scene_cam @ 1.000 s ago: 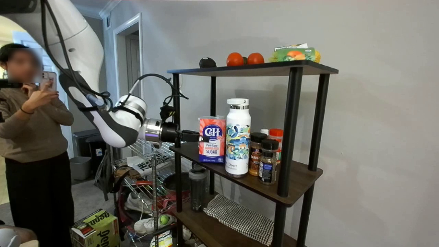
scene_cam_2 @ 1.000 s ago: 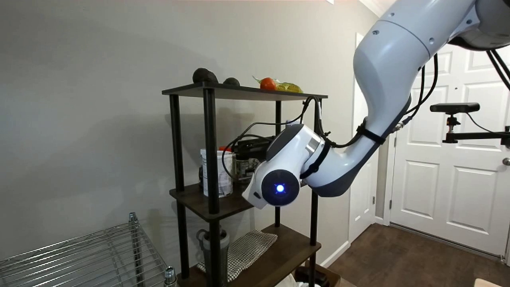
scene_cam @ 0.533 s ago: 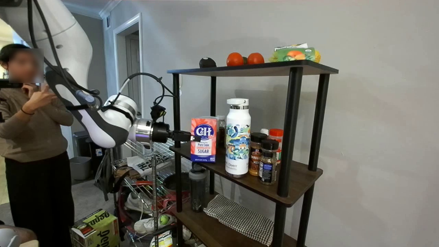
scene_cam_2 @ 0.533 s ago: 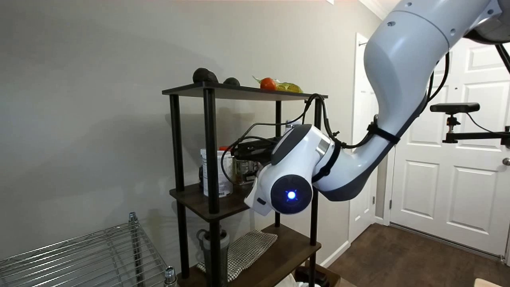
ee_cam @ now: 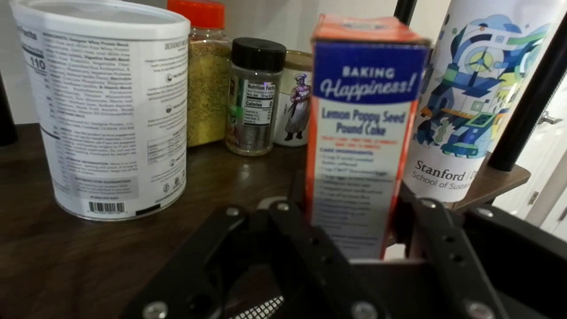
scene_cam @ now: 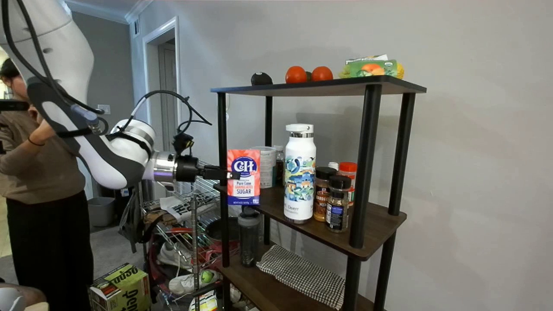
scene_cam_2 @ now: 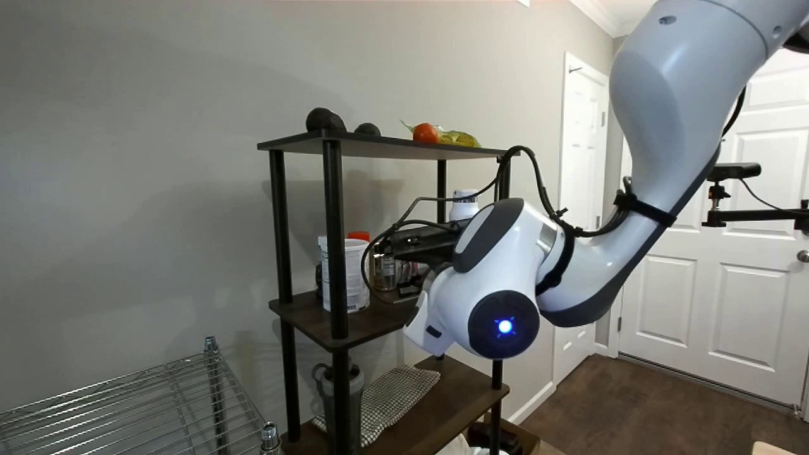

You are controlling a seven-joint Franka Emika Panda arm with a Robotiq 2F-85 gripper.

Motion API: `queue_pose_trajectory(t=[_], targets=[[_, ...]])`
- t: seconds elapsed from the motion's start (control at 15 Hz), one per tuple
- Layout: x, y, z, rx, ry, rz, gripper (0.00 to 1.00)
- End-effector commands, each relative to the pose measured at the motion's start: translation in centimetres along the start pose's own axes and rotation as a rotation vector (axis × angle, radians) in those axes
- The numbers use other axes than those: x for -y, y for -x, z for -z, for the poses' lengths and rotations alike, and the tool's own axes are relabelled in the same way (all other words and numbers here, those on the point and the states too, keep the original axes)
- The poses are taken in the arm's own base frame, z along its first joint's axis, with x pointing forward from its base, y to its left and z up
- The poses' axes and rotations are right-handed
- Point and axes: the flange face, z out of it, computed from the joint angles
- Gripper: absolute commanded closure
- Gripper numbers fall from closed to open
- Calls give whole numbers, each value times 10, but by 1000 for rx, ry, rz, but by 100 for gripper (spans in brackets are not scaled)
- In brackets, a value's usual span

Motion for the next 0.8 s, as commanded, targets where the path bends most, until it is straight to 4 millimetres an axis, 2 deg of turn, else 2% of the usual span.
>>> queue_pose_trajectory(t=[0.0, 0.4, 0.73], targets=[[22, 1, 29, 17, 68, -9, 82], [37, 2, 54, 11, 172, -3, 82], [43, 5, 58, 35, 250, 3, 82]])
